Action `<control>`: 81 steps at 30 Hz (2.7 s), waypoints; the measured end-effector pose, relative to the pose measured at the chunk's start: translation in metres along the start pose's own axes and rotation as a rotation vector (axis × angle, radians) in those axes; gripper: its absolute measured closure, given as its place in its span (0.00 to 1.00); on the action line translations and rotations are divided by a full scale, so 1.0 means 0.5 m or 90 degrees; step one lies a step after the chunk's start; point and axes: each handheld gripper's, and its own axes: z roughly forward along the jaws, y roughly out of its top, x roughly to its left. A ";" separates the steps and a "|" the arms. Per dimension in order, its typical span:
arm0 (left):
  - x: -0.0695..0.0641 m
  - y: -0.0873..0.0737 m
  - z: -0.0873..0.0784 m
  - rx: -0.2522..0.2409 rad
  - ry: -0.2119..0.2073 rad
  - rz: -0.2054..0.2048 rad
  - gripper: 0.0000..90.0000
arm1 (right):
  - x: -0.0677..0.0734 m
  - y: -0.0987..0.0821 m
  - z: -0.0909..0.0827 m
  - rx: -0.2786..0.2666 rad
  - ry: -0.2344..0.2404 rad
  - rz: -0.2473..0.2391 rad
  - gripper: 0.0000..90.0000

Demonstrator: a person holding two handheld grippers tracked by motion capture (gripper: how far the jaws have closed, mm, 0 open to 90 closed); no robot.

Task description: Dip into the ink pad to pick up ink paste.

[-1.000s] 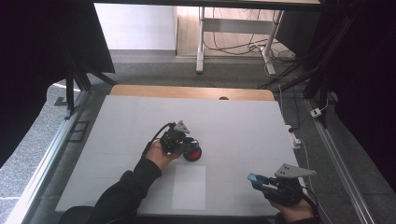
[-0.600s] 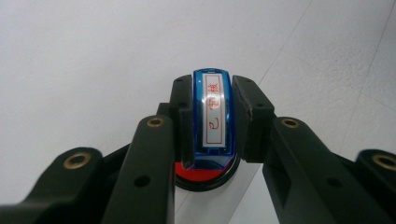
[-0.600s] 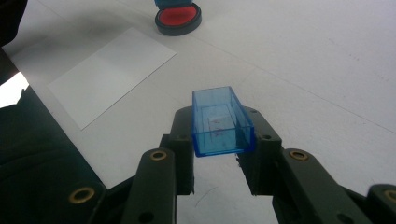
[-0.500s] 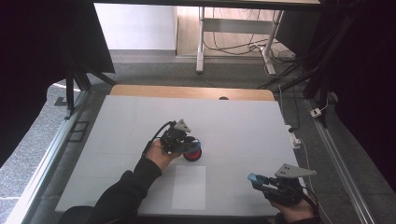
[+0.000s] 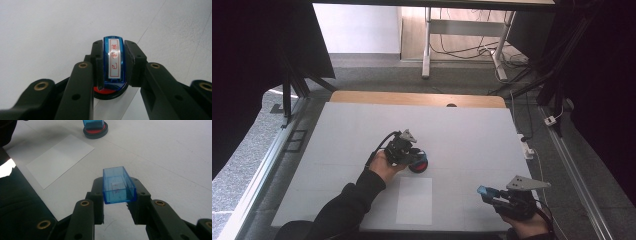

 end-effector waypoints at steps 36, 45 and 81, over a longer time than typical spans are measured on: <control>-0.006 -0.008 0.003 -0.014 0.010 0.004 0.79 | 0.001 0.000 0.001 0.007 0.002 -0.009 0.76; -0.013 -0.010 0.004 -0.022 0.020 0.018 0.79 | 0.001 0.000 0.001 0.006 0.007 -0.009 0.76; -0.014 -0.008 -0.049 -0.072 0.002 0.016 0.79 | 0.002 -0.004 -0.004 -0.005 0.015 -0.010 0.76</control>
